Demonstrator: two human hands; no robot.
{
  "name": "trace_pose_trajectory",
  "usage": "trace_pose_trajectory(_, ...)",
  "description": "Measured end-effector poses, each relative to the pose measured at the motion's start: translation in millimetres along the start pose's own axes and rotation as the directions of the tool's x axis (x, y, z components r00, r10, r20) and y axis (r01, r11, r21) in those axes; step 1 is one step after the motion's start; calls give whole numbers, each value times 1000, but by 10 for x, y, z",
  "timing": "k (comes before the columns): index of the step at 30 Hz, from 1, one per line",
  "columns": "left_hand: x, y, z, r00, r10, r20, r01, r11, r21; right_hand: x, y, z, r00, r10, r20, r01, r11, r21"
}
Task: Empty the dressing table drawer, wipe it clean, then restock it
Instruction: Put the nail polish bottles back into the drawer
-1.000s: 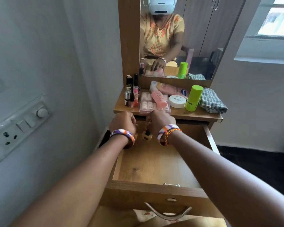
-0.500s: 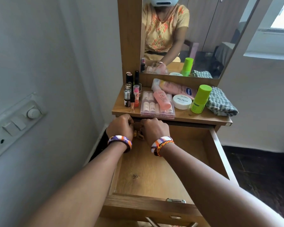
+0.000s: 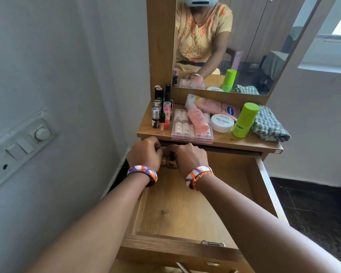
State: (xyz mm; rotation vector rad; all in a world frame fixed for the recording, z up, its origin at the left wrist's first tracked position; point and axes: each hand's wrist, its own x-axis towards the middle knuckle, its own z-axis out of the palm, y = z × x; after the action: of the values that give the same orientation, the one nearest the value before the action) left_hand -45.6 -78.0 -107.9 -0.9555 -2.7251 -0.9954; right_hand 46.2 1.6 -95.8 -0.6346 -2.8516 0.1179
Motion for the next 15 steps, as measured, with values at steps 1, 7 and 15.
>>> trace_pose_trajectory(1,-13,4,-42,1000,23,-19,-23,999,-22,-7,12,-23,1000,-5,-23,5,1000,-1)
trace_pose_trajectory(7,124,228,-414,941,208,-267,-230,972,-53,46,-43,-409,984,-101,-146,86,991,-106)
trace_pose_trajectory(15,943,518,-880,921,183,-343,-213,976,-51,700,-21,-1100,954,1,-299,20,998,66)
